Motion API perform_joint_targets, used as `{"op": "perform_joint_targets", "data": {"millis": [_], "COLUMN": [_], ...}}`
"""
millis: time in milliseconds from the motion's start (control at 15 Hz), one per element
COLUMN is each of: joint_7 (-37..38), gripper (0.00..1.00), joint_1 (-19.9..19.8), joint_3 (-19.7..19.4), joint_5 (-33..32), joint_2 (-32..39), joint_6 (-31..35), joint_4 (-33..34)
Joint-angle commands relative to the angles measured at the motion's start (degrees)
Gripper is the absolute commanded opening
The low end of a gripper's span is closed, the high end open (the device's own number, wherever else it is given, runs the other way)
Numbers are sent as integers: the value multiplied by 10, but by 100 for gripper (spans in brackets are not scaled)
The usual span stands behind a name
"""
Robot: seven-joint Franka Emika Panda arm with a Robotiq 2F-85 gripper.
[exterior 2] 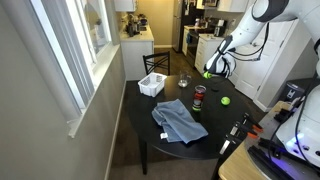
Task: Put one tennis ball in the container.
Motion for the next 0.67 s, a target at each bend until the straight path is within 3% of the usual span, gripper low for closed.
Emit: {"op": "perform_joint_targets", "data": {"millis": [0, 200, 600], "joint_7": [-10, -11, -11], "gripper": [37, 37, 37], "joint_1": [-3, -13, 5], "joint_3": [0, 20, 42], "joint_5": [-16, -40, -74], "joint_2": [-75, -115, -144], "joint_6": [-1, -1, -2], "joint_4": [-70, -116, -180]}}
